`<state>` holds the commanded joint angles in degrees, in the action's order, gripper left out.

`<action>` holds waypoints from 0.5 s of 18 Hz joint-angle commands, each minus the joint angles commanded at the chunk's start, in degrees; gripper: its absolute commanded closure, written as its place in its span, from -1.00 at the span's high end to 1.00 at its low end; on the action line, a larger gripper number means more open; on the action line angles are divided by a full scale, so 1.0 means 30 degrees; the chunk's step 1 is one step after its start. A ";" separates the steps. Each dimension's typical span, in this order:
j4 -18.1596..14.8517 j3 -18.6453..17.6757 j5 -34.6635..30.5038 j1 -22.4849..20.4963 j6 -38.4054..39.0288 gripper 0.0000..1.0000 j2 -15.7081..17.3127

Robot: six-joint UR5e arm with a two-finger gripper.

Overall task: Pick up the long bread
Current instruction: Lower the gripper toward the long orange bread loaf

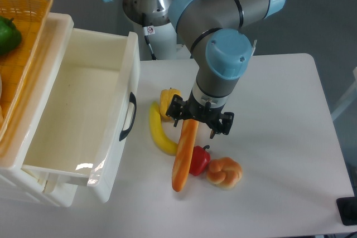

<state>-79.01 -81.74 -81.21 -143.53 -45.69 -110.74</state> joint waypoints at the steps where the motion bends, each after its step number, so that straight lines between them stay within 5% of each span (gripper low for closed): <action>1: 0.0029 0.0000 -0.0029 0.0000 -0.0264 1.00 -0.0030; 9: 0.1375 -0.0059 0.0029 0.0350 -0.0267 1.00 -0.0761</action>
<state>-74.89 -81.91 -81.12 -142.47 -46.49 -113.02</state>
